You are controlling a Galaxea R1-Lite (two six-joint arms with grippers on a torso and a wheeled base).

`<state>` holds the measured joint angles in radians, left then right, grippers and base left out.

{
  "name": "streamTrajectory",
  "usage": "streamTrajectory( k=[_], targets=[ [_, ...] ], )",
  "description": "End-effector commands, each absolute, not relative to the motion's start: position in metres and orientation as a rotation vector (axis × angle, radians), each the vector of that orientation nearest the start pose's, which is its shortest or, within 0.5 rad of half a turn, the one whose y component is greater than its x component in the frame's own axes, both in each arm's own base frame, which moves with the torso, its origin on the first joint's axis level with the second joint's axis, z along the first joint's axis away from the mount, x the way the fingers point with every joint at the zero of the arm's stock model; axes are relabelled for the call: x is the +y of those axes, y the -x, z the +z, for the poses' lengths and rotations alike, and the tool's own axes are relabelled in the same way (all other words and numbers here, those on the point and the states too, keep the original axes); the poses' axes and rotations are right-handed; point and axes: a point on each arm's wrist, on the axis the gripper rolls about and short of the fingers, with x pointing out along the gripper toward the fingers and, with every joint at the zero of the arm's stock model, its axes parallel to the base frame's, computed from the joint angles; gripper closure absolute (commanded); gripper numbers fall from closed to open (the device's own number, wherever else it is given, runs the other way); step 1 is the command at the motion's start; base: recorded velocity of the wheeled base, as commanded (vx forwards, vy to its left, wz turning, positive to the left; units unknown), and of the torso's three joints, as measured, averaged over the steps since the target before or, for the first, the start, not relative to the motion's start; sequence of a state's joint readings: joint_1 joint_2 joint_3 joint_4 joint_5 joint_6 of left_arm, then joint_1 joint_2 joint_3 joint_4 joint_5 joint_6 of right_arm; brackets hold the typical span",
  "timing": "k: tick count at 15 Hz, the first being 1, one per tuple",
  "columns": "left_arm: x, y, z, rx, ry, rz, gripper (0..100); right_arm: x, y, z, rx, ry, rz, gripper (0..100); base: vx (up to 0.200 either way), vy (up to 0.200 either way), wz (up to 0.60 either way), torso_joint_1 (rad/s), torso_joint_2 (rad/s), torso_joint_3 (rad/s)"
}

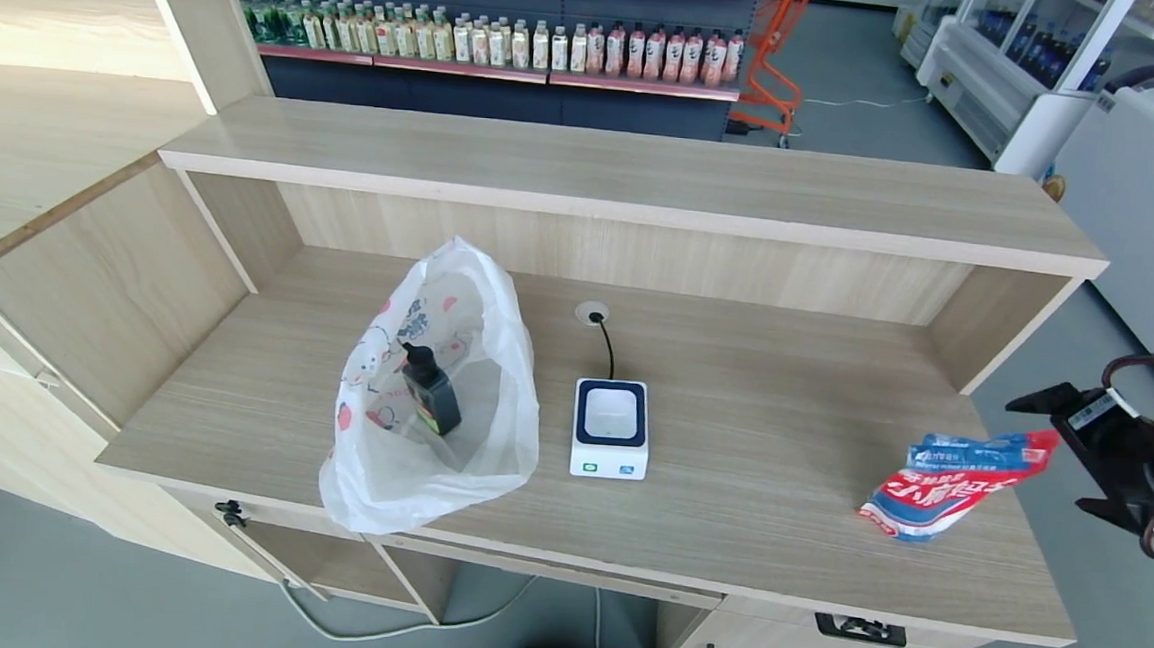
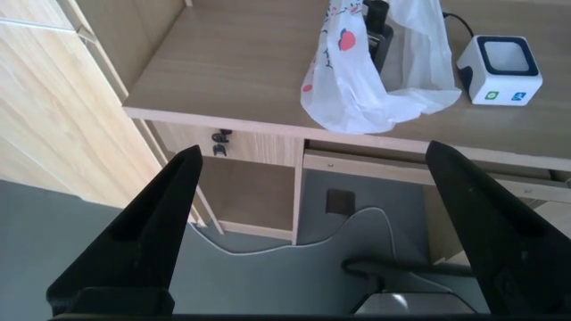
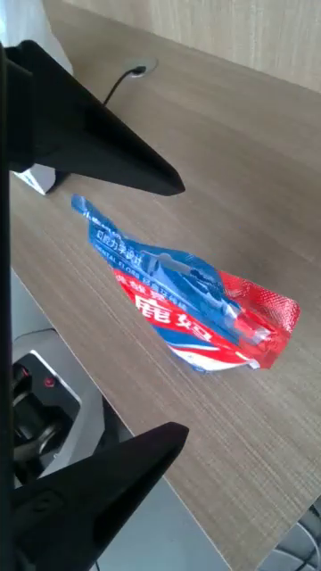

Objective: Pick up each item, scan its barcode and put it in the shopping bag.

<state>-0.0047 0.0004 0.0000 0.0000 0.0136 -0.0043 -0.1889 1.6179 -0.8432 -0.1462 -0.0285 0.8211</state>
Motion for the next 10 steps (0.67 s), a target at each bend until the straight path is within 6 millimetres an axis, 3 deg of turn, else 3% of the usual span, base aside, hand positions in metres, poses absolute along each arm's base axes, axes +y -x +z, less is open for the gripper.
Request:
streamTrajectory(
  k=[1,10],
  targets=[
    [0.0,0.023,0.075,0.0,0.005,0.009,0,-0.054,-0.294,0.14,0.605,-0.835,-0.466,0,0.0,0.0,0.0,0.0,0.0,0.0],
    [0.0,0.023,0.075,0.0,0.005,0.009,0,-0.04,-0.338,0.081,0.687,-0.789,-0.428,0,0.0,0.0,0.0,0.0,0.0,0.0]
  ],
)
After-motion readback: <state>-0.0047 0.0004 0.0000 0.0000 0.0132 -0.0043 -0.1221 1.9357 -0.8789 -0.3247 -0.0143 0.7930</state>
